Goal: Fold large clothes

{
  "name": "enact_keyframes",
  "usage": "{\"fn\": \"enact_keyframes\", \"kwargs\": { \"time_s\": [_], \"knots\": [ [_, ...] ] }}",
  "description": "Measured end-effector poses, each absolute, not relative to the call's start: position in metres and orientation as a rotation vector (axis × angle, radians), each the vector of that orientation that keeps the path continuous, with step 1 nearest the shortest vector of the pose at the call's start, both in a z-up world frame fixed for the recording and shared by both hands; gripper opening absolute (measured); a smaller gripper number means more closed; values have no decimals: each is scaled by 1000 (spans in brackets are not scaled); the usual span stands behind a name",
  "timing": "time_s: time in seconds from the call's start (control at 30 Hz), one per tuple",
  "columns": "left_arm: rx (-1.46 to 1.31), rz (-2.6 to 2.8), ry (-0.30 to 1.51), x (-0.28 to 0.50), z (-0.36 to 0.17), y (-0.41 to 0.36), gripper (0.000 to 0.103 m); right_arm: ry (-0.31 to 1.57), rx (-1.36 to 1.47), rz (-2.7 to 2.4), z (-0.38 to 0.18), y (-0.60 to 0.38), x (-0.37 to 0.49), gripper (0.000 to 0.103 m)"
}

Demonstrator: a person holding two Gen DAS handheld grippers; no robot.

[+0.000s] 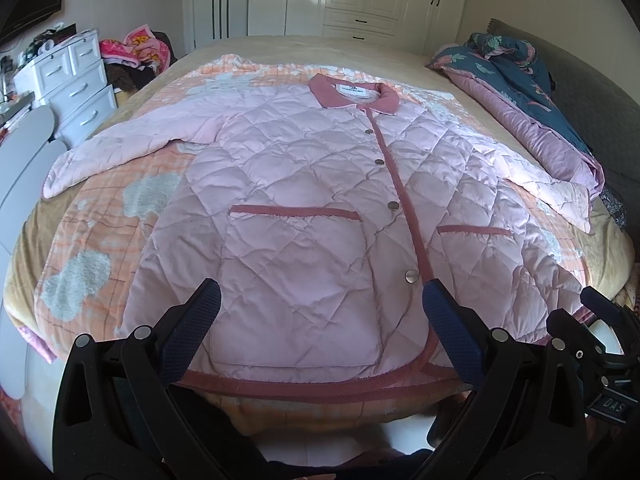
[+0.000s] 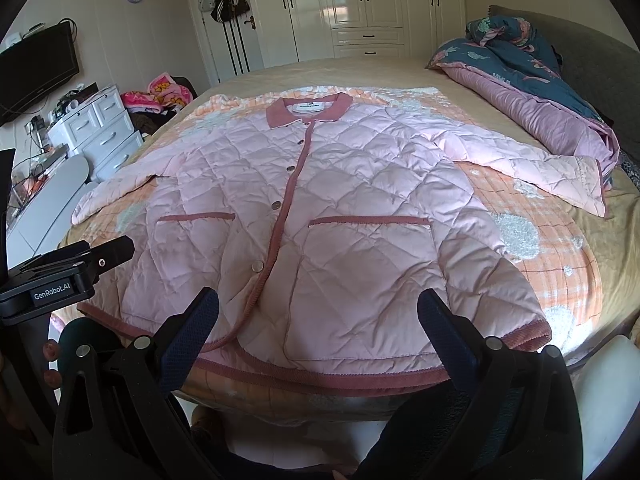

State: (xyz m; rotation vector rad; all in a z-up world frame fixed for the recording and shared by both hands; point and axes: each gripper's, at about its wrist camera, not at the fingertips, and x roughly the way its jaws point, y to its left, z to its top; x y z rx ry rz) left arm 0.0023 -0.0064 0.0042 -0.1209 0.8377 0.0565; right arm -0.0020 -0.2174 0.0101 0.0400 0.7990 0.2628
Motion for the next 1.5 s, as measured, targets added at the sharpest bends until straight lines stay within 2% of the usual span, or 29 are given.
{"fn": "enact_keyframes", "kwargs": {
  "time_s": [0.47,1.5],
  "knots": [
    [-114,37,842,11,1,-12,95,814,39,259,11,-214,10,99],
    [-197,48,837,122,35,11,95,792,132,242,50,-214,131,99]
  ]
}}
